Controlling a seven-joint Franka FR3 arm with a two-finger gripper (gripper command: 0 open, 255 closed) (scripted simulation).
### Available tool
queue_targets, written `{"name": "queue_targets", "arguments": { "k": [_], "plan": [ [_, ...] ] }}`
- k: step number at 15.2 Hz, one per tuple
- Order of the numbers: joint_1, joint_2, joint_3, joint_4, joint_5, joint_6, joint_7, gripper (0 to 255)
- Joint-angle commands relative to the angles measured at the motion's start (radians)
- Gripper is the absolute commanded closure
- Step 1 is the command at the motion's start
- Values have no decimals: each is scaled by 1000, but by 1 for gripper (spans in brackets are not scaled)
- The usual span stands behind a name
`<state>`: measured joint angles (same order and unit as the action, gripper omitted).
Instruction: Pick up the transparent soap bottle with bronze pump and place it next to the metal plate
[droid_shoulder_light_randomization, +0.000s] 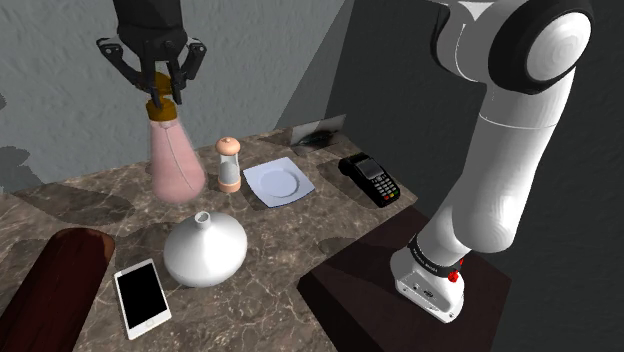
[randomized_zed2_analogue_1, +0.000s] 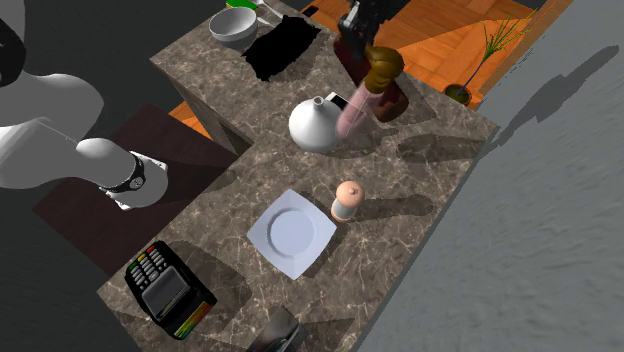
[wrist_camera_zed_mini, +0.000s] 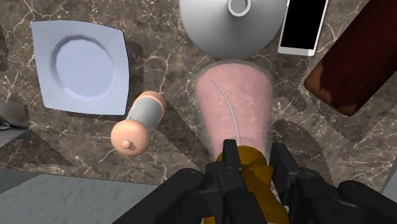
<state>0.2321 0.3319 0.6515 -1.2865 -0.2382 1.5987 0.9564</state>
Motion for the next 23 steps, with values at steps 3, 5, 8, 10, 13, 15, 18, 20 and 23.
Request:
{"name": "queue_targets", "arguments": {
  "k": [3, 5, 8, 10, 13, 15, 18, 20, 23],
  "plan": [
    [20, 21, 0, 83, -13, -64, 1, 255],
    [28, 30, 0, 111, -18, -85, 1, 255],
    [-46, -15, -13, 54, 15, -61, -70, 255],
    [-90, -38, -24, 26, 33, -49, -118, 255],
    [-149, -63, -44, -2, 55, -36, -190, 255],
    [-185, -73, -58, -12, 66, -31, -237, 255],
    [-233, -79, -80, -16, 78, -27, -305, 255],
    [-262, -76, -94, -10, 82, -28, -349, 255],
    [-302, -62, -116, 11, 83, -33, -413, 255]
  ]
}}
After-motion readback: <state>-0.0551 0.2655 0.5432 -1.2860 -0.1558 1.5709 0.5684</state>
